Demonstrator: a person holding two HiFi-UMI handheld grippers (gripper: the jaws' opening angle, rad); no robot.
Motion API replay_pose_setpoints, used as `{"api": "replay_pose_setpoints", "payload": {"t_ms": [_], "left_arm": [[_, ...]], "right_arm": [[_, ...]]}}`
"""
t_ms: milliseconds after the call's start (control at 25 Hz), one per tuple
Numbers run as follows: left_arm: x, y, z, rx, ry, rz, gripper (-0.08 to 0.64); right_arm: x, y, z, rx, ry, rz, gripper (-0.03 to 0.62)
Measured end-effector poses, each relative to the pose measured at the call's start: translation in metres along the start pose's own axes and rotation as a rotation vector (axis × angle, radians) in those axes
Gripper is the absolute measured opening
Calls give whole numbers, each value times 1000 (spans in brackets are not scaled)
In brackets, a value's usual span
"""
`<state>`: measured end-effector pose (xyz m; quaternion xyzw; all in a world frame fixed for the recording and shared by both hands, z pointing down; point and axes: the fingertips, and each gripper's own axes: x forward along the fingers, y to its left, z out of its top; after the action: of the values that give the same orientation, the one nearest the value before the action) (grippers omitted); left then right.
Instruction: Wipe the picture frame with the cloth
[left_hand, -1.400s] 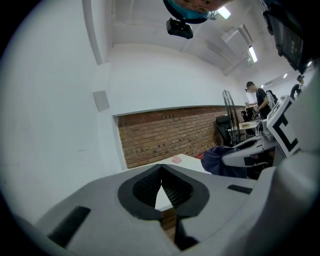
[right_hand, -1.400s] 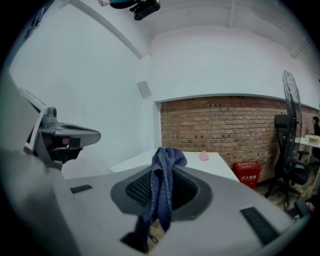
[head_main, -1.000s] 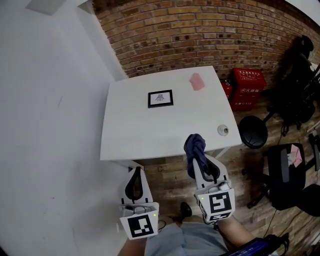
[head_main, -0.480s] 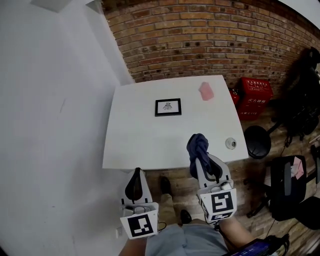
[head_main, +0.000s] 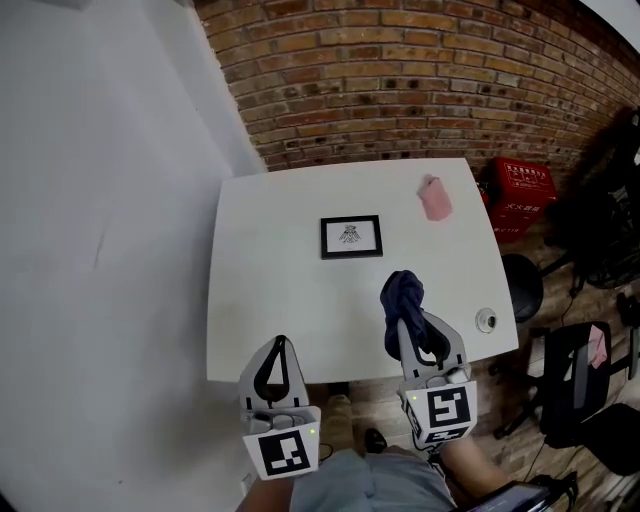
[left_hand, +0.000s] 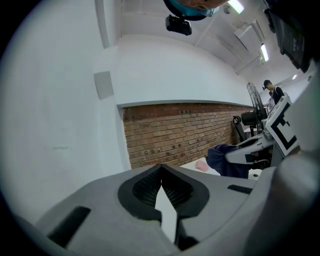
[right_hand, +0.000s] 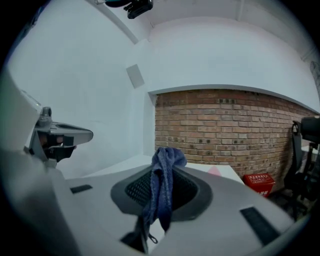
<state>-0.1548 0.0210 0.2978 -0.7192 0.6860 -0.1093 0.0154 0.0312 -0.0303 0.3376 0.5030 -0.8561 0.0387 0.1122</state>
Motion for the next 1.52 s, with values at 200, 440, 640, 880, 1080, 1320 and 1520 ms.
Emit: {"api": "replay_pose_setpoints", "payload": {"t_ms": [200, 440, 640, 880, 1080, 1320, 1520], "left_arm": [[59, 37, 1, -8, 3, -29, 9], [115, 68, 8, -37, -18, -70, 9], [138, 83, 19, -55, -50, -79, 9], [152, 91, 21, -48, -50, -79, 9], [160, 84, 14, -49, -26, -66, 9], [172, 80, -2, -55, 36, -45, 9], [183, 81, -21, -56, 80, -32, 9]], "right_arm": [[60, 0, 18, -2, 10, -27, 75], [114, 3, 41, -27, 16, -57, 75], [133, 5, 61, -54, 5, -69, 75], [152, 10, 71, -63, -9, -53, 75], [165, 8, 67, -48, 19, -11, 75], [187, 13, 49, -31, 70, 58, 75], [206, 22, 23, -3, 122, 103, 75]]}}
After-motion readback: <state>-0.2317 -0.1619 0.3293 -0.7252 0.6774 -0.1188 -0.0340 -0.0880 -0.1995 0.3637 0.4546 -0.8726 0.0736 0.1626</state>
